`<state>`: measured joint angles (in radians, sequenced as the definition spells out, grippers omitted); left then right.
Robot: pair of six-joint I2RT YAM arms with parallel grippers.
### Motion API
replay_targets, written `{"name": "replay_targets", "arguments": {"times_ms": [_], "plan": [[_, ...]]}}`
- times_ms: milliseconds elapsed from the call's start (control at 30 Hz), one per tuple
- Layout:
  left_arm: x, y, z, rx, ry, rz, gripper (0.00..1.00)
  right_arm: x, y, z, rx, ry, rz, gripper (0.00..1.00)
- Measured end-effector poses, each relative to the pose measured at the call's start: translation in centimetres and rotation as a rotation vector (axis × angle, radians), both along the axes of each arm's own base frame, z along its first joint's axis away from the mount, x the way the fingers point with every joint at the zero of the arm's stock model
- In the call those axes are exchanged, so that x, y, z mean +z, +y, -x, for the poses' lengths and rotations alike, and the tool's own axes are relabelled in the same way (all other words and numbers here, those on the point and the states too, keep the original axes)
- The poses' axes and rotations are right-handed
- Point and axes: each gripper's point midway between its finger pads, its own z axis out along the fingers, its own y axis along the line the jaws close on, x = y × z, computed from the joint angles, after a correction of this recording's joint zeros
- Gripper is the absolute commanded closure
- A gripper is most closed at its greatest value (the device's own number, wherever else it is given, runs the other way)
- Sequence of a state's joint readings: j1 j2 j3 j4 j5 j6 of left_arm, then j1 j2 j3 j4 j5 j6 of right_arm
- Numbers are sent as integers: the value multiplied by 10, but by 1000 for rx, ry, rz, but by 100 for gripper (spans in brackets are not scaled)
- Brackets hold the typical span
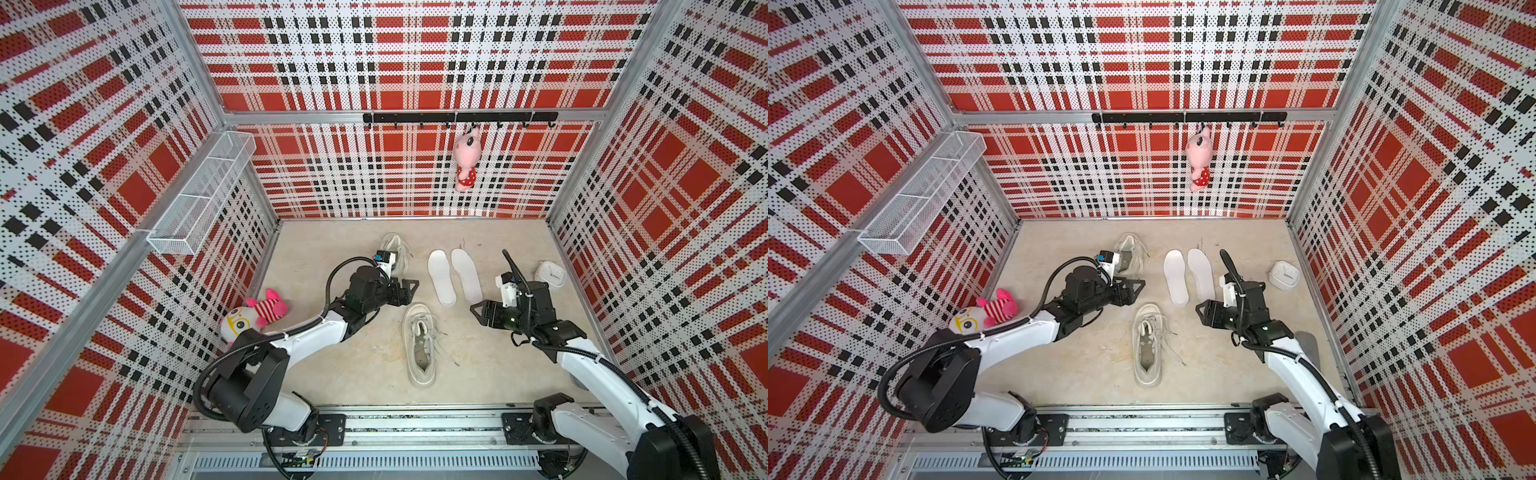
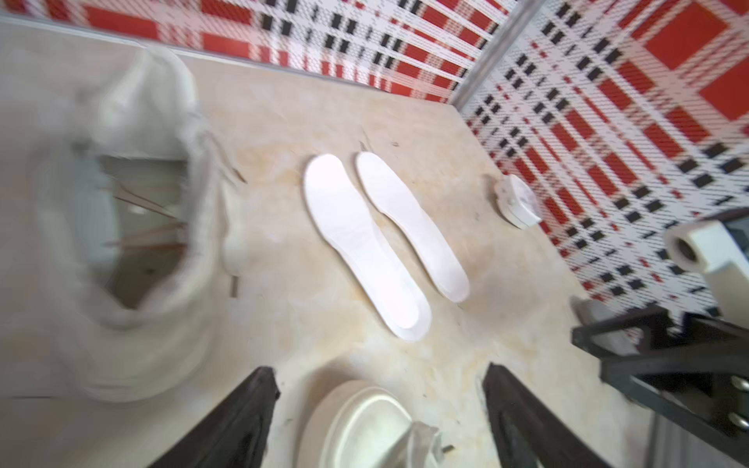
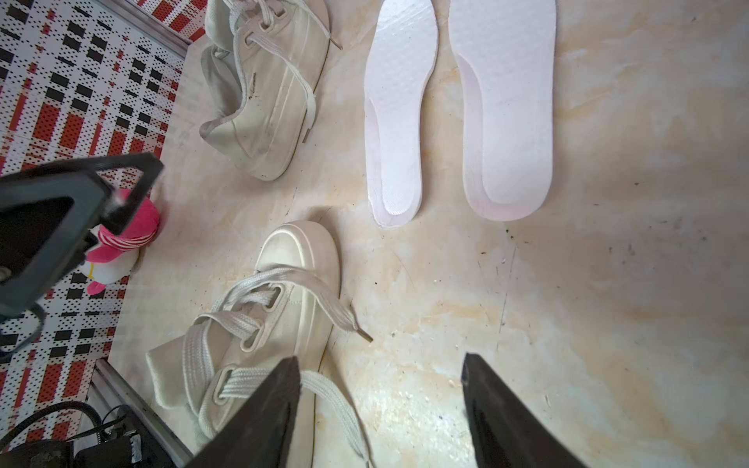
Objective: Remove the insole from the shoe
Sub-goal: Place the shoe at the center of the board, then pick up the shoe at the center of the board.
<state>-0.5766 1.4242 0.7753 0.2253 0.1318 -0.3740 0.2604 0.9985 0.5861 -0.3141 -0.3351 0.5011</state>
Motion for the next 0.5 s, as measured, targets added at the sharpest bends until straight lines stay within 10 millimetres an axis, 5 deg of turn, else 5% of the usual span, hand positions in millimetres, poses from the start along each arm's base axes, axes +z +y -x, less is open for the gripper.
{"name": "replay_targets", "arguments": {"times_ms": [100,333,500], "plan": [[-3,-2,19,3,18,-91,16,-1,-2,0,-6,1,10,32],[-51,-28,104,-98,190,-202,14,-2,-4,-1,-19,-2,20,32],[-63,-32,126,-90,259,-216,16,-2,-4,-1,-19,-2,20,32]]}}
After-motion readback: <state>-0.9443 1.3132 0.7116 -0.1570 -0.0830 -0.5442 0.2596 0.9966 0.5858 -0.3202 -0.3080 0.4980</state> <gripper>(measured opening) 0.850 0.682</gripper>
